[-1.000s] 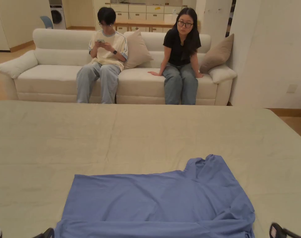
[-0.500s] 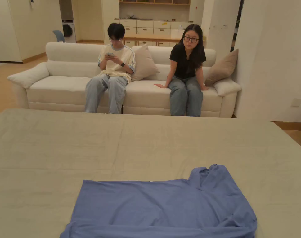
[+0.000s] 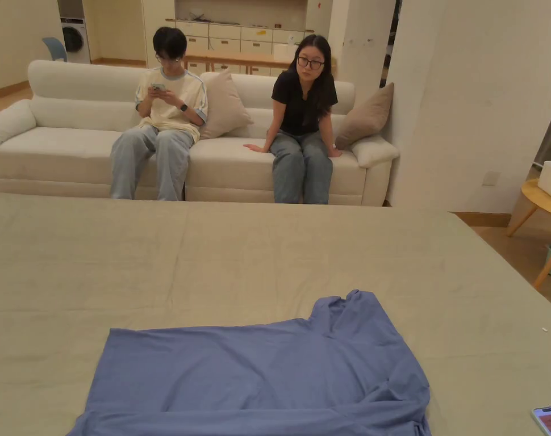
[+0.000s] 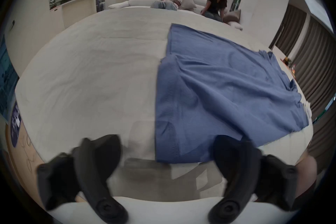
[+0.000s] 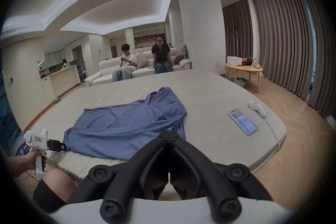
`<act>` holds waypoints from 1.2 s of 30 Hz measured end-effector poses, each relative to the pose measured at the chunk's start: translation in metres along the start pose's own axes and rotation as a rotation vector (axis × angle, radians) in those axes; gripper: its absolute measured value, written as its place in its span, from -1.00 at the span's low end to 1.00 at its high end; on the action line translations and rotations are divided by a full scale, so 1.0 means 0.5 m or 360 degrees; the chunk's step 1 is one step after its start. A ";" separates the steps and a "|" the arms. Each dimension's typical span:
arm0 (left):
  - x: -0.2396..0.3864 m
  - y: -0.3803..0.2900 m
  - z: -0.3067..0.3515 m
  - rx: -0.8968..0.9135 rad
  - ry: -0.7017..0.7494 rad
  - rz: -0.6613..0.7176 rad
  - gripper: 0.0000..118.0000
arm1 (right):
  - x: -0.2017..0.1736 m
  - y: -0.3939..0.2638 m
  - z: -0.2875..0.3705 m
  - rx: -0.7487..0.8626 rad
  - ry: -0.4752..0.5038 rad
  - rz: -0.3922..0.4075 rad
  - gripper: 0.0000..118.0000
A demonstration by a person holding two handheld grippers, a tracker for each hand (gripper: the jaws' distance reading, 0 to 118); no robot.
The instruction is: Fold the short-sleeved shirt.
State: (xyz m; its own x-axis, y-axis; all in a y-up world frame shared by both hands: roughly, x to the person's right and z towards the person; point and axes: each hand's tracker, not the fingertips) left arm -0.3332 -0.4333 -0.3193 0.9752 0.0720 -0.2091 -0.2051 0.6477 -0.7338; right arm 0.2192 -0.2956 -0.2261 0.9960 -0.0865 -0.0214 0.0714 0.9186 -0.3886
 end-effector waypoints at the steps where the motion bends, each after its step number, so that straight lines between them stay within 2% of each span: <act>1: 0.012 -0.003 0.004 0.0042 0.0051 -0.0066 -0.05 | -0.001 -0.002 -0.004 -0.0009 -0.0003 -0.0004 -1.00; 2: 0.016 -0.004 0.008 0.0051 0.0063 -0.0089 -0.49 | -0.001 -0.003 -0.007 -0.0024 -0.0006 -0.0005 -1.00; 3: 0.019 -0.003 0.010 0.0033 -0.0041 -0.0035 -0.72 | -0.002 -0.006 -0.013 -0.0041 -0.0010 -0.0005 -1.00; 8: 0.014 0.005 0.059 0.0130 -0.0066 0.0006 -0.80 | -0.005 -0.022 -0.043 -0.0137 -0.0016 0.0062 -1.00; 12: -0.009 0.018 0.117 0.0242 -0.0164 0.0104 -0.80 | 0.006 -0.025 -0.116 -0.0296 0.0063 0.0098 -1.00; 13: -0.012 0.022 0.127 0.0246 -0.0159 0.0082 -0.80 | 0.014 -0.028 -0.149 -0.0347 0.0111 0.0080 -0.90; 15: -0.013 0.030 0.133 0.0247 -0.0174 0.0054 -0.80 | 0.028 -0.037 -0.220 -0.0459 0.0090 0.0048 -0.06; 16: -0.011 0.033 0.134 0.0239 -0.0185 0.0031 -0.80 | 0.037 -0.043 -0.264 -0.0559 0.0088 0.0031 0.16; 17: -0.012 0.038 0.135 0.0252 -0.0163 -0.0011 -0.80 | 0.045 -0.049 -0.299 -0.0654 0.0096 0.0007 0.16; 18: -0.010 0.040 0.133 0.0245 -0.0160 -0.0021 -0.80 | 0.063 -0.061 -0.338 -0.0736 0.0120 -0.0052 0.81; 19: -0.009 0.040 0.133 0.0237 -0.0154 -0.0021 -0.80 | 0.081 -0.064 -0.347 -0.0654 0.0080 -0.0087 0.97; 20: -0.009 0.039 0.132 0.0232 -0.0155 -0.0018 -0.80 | 0.086 -0.070 -0.366 -0.0683 0.0042 -0.0114 0.89; 24: -0.006 0.036 0.125 0.0189 -0.0159 0.0009 -0.80 | 0.106 -0.101 -0.417 -0.0905 -0.0047 -0.0142 0.83; 25: -0.007 0.036 0.122 0.0178 -0.0160 0.0014 -0.80 | 0.109 -0.110 -0.420 -0.0897 -0.0047 -0.0150 0.63; 27: -0.008 0.038 0.117 0.0156 -0.0165 0.0008 -0.80 | 0.104 -0.113 -0.408 -0.0807 -0.0055 -0.0094 0.46; 28: -0.007 0.038 0.120 0.0149 -0.0160 -0.0002 -0.80 | 0.100 -0.106 -0.399 -0.0803 -0.0025 -0.0088 0.04; 29: -0.006 0.038 0.121 0.0149 -0.0159 -0.0009 -0.80 | 0.095 -0.100 -0.391 -0.0780 0.0076 -0.0116 -0.55; 30: -0.004 0.040 0.122 0.0148 -0.0167 -0.0014 -0.80 | 0.076 -0.094 -0.376 -0.0759 0.0161 -0.0143 -0.78; 31: 0.000 0.042 0.125 0.0153 -0.0160 -0.0024 -0.80 | 0.056 -0.088 -0.363 -0.0716 0.0047 -0.0031 -0.79; 32: 0.001 0.041 0.130 0.0162 -0.0161 -0.0033 -0.80 | 0.050 -0.086 -0.357 -0.0684 0.0052 -0.0004 -0.79; 33: 0.002 0.043 0.134 0.0174 -0.0170 -0.0039 -0.80 | 0.054 -0.083 -0.350 -0.0653 0.0125 -0.0064 -0.79; 35: 0.004 0.046 0.143 0.0199 -0.0171 -0.0046 -0.80 | 0.064 -0.076 -0.338 -0.0641 0.0056 -0.0124 -0.79; 36: 0.000 0.045 0.150 0.0205 -0.0175 -0.0042 -0.80 | 0.075 -0.074 -0.329 -0.0629 0.0085 -0.0196 -0.79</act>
State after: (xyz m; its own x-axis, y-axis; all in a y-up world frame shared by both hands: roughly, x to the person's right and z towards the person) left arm -0.3316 -0.3618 -0.2873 0.9848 0.1317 -0.1134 -0.1738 0.7420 -0.6475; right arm 0.2451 -0.3960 -0.3640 0.9764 -0.2161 0.0038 0.1538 0.6824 -0.7146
